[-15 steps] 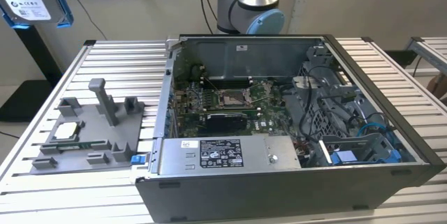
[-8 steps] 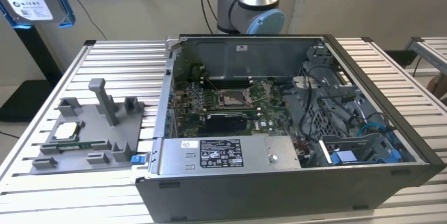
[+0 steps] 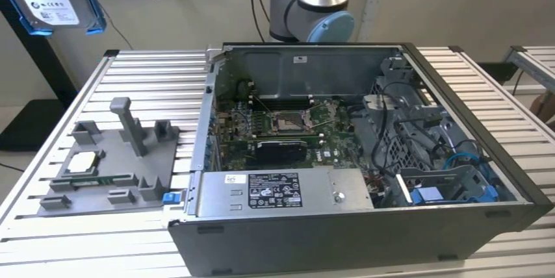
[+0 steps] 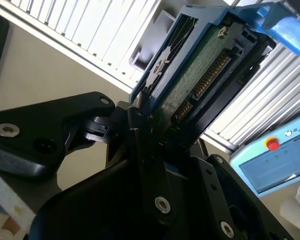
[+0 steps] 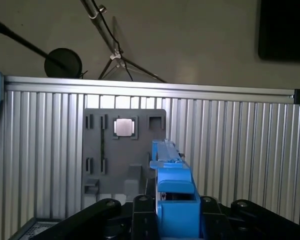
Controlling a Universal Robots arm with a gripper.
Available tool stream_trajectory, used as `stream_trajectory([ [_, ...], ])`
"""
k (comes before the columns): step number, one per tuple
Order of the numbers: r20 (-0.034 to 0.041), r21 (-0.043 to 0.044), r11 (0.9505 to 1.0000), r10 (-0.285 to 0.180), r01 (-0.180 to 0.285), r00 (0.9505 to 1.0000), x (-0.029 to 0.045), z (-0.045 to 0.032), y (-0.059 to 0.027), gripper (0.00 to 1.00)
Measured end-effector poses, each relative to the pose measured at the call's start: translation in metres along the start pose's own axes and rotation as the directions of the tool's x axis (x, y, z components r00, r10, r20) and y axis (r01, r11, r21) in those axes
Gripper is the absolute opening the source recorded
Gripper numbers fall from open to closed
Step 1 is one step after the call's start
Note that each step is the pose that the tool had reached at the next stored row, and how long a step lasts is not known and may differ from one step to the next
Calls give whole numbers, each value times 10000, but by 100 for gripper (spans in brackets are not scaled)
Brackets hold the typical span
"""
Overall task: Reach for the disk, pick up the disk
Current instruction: 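Pick up the disk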
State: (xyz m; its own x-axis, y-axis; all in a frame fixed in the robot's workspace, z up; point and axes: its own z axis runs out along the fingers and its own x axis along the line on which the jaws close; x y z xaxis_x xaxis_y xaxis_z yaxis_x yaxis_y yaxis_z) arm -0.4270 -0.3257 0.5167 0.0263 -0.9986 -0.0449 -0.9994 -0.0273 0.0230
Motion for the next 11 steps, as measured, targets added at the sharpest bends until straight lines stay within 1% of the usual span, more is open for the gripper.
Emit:
stream_trajectory([
  [11, 0, 0, 10000, 0, 0, 10000, 7, -6, -265, 0],
])
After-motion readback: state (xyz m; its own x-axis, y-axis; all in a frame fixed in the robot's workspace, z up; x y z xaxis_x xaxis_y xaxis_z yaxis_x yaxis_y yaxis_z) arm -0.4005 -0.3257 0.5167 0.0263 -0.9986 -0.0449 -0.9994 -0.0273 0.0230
